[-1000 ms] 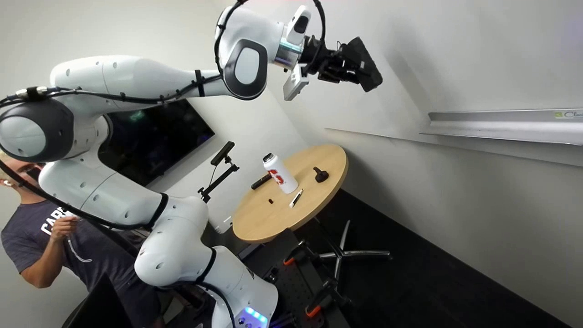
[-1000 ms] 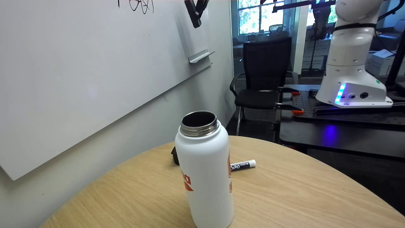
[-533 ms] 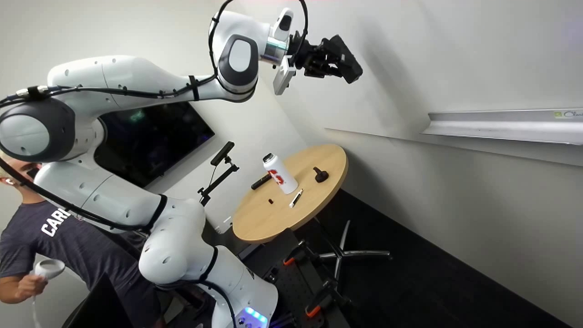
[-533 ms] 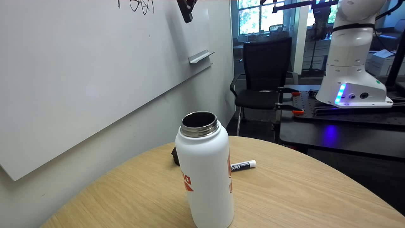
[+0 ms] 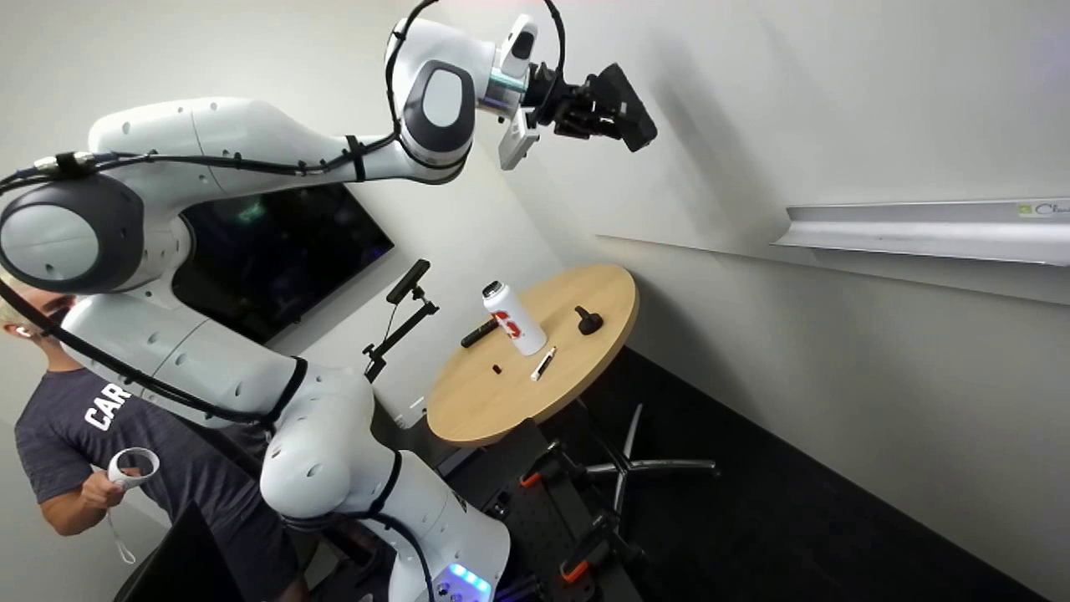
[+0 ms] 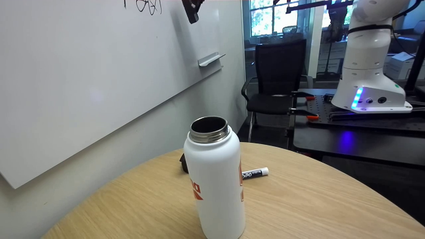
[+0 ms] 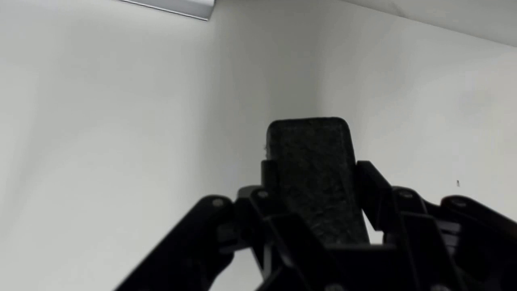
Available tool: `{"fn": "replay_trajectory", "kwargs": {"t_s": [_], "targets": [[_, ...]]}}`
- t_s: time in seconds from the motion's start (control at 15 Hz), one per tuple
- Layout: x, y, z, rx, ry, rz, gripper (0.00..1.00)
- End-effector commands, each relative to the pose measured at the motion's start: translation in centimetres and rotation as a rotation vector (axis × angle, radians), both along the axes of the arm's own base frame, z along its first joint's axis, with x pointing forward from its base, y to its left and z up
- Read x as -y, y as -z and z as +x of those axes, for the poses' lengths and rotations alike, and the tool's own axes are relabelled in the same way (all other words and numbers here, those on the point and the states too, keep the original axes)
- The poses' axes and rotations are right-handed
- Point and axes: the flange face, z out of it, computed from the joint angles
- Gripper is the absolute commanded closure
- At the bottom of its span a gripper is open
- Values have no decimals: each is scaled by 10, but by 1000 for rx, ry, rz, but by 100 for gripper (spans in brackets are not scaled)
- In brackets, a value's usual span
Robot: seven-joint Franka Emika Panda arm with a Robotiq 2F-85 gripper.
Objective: Use the black eraser to wipe the whiteboard and set it down on the table
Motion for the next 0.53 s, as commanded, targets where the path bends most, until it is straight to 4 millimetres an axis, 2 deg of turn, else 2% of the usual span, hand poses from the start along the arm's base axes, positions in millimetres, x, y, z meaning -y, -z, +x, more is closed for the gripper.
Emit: {"fn": "replay_trajectory", "kwargs": {"t_s": [0.0,0.13,0.33,0.4,0.47], "targets": [[-33,-12,22,-19,23,59,73],[-47,-16,33,-3,27,97,73],[-57,-20,55,7,44,143,73],[-52,-15,36,13,20,115,73],[-54,-14,40,12,21,120,48]]}}
